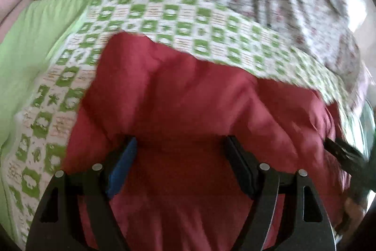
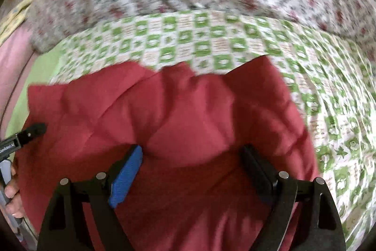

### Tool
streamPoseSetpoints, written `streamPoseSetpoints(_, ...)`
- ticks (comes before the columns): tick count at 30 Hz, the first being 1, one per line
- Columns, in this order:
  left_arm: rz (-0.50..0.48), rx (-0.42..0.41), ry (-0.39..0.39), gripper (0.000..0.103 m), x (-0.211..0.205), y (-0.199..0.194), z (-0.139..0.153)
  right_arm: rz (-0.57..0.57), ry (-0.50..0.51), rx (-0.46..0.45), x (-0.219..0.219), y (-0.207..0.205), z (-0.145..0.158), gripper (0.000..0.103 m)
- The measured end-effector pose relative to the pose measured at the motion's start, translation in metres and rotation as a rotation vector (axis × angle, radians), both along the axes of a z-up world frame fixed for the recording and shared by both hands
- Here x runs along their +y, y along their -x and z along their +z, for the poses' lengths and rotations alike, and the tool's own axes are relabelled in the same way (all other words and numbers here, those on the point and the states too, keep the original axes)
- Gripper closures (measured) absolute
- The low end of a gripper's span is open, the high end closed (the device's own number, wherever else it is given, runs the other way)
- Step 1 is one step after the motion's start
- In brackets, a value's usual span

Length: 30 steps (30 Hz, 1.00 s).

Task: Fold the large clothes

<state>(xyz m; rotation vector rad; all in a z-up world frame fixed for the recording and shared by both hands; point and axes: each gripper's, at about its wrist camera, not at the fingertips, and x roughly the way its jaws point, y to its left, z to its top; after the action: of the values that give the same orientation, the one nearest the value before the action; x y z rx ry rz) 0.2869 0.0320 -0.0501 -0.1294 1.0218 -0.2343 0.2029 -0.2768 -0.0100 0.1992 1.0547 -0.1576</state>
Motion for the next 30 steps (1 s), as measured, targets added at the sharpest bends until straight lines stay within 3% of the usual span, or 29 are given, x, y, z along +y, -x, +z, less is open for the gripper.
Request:
streamPoseSetpoints(4,0.097,0.069,0.033,0.026,0.017,-0.029,-0.015,-0.091,-0.106,-0.012,-0.03,-0.002,-0.009,0.016)
streamPoseSetpoints(7,0.128,0.109,0.057,0.026,0.023,-0.038,-0.022,-0.123,-0.131,-0.025,-0.037,0.001,-0.012,0.016)
streamPoseSetpoints(13,0.116,0.078,0.066,0.026,0.025,-0.022,-0.006,-0.149,-0.181,-0.028,-0.047,0.001,-0.02,0.016)
streamPoseSetpoints(23,-0.039,-0.035,0.14,0.026,0.022,0.089,0.045,-0.158,-0.188,-0.024,-0.047,0.004,-0.021,0.016)
streamPoseSetpoints(27,-0.099,-0.054,0.089,0.026,0.007,0.123,0.05,-0.155,-0.199,-0.048,-0.047,0.008,-0.011,0.016)
streamPoseSetpoints(30,-0.122,-0.073,0.064,0.026,0.0,0.141,0.053,-0.143,-0.199,-0.085,-0.038,0.029,0.019,0.014)
